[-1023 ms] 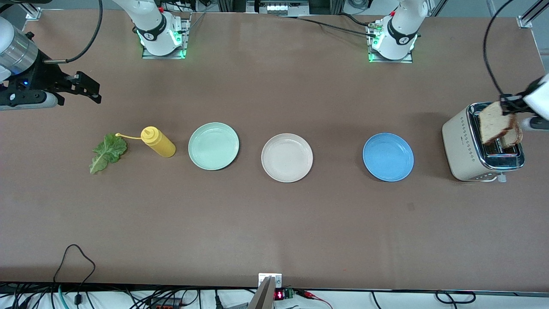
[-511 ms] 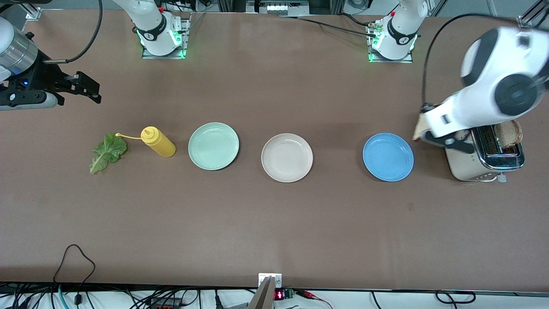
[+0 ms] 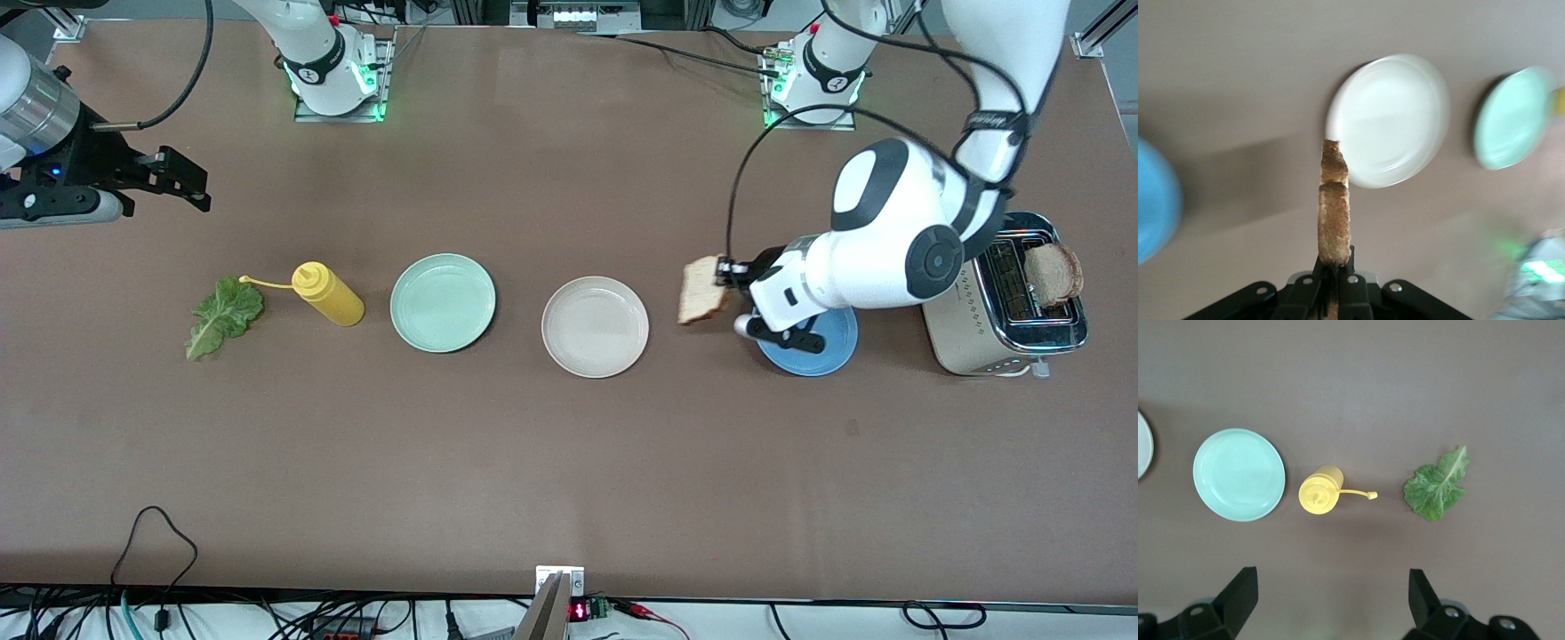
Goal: Make sandwich in beige plate with both arms
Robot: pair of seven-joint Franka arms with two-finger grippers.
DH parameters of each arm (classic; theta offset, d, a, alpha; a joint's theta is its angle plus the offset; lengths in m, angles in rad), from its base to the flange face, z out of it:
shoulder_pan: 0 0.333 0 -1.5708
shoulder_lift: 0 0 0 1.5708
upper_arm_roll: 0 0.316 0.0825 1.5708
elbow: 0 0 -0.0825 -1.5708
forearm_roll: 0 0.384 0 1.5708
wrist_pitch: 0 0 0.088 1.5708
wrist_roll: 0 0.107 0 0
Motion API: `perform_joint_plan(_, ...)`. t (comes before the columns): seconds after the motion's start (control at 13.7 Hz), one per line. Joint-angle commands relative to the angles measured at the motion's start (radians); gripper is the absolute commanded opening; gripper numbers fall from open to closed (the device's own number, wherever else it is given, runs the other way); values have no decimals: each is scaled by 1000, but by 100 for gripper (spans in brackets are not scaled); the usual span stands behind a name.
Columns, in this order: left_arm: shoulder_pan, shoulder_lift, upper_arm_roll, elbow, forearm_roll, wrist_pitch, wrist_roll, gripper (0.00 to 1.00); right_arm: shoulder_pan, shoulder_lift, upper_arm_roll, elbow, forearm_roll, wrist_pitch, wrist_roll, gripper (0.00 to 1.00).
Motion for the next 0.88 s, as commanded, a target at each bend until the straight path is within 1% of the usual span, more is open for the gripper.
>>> perform_joint_plan(0.0, -44, 82, -1, 28, -200, 137, 55, 0, -1, -38, -6, -55, 38, 19, -113, 100)
perform_joint_plan(0.07, -61, 114, -1, 26, -262, 193, 127, 0, -4, -64, -9, -90, 74, 43, -176, 100)
perform_joint_plan(0.15, -61, 149, -3, 22, -320, 220, 210, 0, -7, -90, -15, -134, 91, 78, -234, 100)
perform_joint_plan(0.22, -61, 171, -1, 14, -395, 224, 297, 0, -6, -113, -31, -182, 102, 115, -300, 100)
perform_joint_plan(0.29, -61, 192, -1, 3, -462, 225, 386, 0, -7, -136, -43, -229, 139, 152, -370, 100)
perform_joint_plan(0.44, -55, 220, -1, -40, -547, 241, 532, 0, -6, -158, -92, -309, 223, 219, -542, 100)
perform_joint_plan(0.66, -52, 277, -1, -77, -662, 284, 718, 0, -7, -153, -196, -414, 398, 310, -890, 100)
perform_joint_plan(0.8, -49, 317, -1, -86, -716, 284, 813, 0, -9, -146, -247, -486, 523, 361, -1105, 100)
